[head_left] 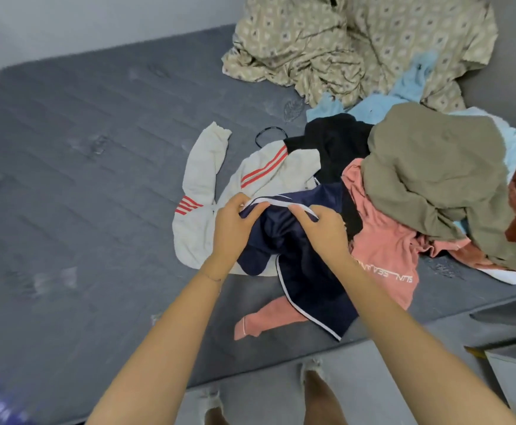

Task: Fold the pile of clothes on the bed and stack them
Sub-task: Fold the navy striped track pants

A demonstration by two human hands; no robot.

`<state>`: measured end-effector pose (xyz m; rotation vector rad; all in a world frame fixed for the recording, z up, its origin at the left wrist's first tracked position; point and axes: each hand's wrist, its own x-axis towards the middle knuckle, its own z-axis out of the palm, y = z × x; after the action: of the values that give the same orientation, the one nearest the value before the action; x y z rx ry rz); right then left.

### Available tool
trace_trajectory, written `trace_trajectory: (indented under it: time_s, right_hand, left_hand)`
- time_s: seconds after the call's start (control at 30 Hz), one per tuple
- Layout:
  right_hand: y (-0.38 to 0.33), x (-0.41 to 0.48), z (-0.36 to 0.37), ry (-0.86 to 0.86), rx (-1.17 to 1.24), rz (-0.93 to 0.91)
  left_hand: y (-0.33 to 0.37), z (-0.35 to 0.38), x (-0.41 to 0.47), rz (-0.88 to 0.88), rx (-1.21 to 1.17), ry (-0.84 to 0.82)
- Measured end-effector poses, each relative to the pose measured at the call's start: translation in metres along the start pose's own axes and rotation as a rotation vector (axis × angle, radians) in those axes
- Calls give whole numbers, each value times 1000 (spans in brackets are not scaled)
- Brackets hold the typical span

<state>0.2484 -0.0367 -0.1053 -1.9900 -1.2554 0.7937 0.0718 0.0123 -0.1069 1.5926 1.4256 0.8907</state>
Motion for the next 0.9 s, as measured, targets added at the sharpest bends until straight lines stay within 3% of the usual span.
trace_trajectory:
  time_s: [0.47,0.7,0.9]
  right_hand:
    - [-228,-152,162,-53,-7,-142]
    - [-283,-177,191,-130,-80,-210]
    - [-290,-163,197,-249,-115,-253]
  left_hand:
    - [-36,-326,-87,81,137,165]
    - [-43,-389,-102,65,116,267]
    - [-48,-404,-99,20,149,318]
